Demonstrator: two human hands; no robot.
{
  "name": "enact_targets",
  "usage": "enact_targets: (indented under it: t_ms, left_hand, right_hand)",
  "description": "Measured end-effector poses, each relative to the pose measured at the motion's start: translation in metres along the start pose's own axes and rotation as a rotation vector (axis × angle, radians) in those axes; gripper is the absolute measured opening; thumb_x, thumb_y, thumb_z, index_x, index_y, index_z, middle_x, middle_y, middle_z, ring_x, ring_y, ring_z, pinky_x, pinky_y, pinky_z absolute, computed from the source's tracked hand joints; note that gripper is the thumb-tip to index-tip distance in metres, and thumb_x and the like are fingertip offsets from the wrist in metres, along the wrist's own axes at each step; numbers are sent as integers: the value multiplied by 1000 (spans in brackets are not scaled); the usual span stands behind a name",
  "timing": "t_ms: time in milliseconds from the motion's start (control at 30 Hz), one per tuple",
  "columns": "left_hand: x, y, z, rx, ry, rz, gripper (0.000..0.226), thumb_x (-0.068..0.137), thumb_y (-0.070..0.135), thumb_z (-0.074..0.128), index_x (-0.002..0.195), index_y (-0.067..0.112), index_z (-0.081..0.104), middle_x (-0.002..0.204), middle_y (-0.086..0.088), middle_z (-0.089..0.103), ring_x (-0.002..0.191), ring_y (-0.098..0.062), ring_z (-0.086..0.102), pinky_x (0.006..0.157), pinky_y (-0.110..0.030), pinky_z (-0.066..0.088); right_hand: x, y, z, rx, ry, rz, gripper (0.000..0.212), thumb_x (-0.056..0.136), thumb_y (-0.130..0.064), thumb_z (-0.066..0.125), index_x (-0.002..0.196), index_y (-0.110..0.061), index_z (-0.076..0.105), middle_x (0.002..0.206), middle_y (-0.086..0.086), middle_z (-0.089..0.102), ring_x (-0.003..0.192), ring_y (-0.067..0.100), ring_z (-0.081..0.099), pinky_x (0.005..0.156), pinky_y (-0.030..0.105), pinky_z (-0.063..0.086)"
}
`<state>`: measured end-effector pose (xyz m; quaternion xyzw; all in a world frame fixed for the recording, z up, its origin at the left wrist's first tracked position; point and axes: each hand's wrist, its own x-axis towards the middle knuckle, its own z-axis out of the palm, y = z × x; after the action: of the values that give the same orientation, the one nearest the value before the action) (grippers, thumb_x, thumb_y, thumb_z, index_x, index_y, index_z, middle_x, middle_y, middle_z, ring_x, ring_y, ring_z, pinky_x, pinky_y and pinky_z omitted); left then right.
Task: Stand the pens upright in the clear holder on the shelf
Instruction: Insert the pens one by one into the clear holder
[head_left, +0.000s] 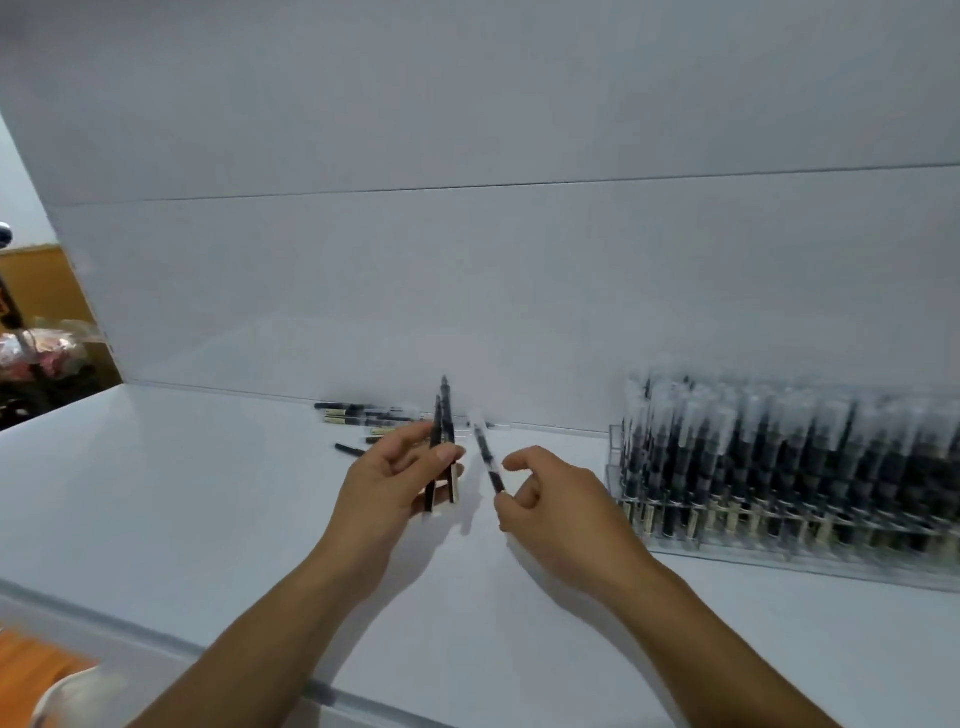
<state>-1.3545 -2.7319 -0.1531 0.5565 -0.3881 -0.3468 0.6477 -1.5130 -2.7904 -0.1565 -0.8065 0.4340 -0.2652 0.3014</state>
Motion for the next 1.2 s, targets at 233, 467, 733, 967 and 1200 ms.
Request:
enact_targets:
  t_ms: [233, 467, 733, 967, 1200]
  left_hand:
    - [-27, -10, 57, -125, -117, -11, 25, 83, 16, 69, 107, 22, 67, 96, -2, 75, 92, -19, 71, 80, -29, 52]
    - [-42, -15, 122, -237, -268, -12, 35, 79, 10, 69, 114, 13, 64, 98, -7, 75, 95, -17, 71, 86, -27, 55]
    - [-45, -29, 133, -330, -313, -80, 31, 80, -7, 64, 104, 11, 67, 84, -6, 75, 78, -14, 70, 67, -19, 53]
    - [-47, -27, 134, -327, -315, -41, 30, 81, -10, 62, 106, 7, 66, 82, -5, 75, 75, -12, 70, 67, -19, 53]
    - [-49, -24, 134, -332, -328, -22, 30, 82, -12, 60, 106, 5, 64, 80, -4, 74, 70, -9, 69, 62, -14, 52]
  right_hand:
    - [-57, 38, -54, 45, 140, -31, 10, 90, -30, 63, 95, -37, 60, 73, -17, 65, 64, 0, 57, 60, 17, 43]
    - [-74, 70, -113, 152, 449, 3, 9, 89, -26, 67, 81, -26, 63, 66, -2, 59, 59, 12, 53, 58, 25, 45]
    - [-54, 78, -133, 90, 547, -2, 14, 91, -23, 66, 100, -28, 56, 79, 0, 65, 67, 12, 57, 68, 30, 51]
    - [-45, 84, -121, -114, 400, 34, 7, 90, -30, 66, 90, -31, 59, 81, -17, 64, 75, -2, 60, 68, 17, 47]
    - [-46, 88, -116, -135, 437, 76, 8, 91, -33, 64, 93, -29, 59, 74, -15, 64, 67, -1, 57, 65, 26, 48]
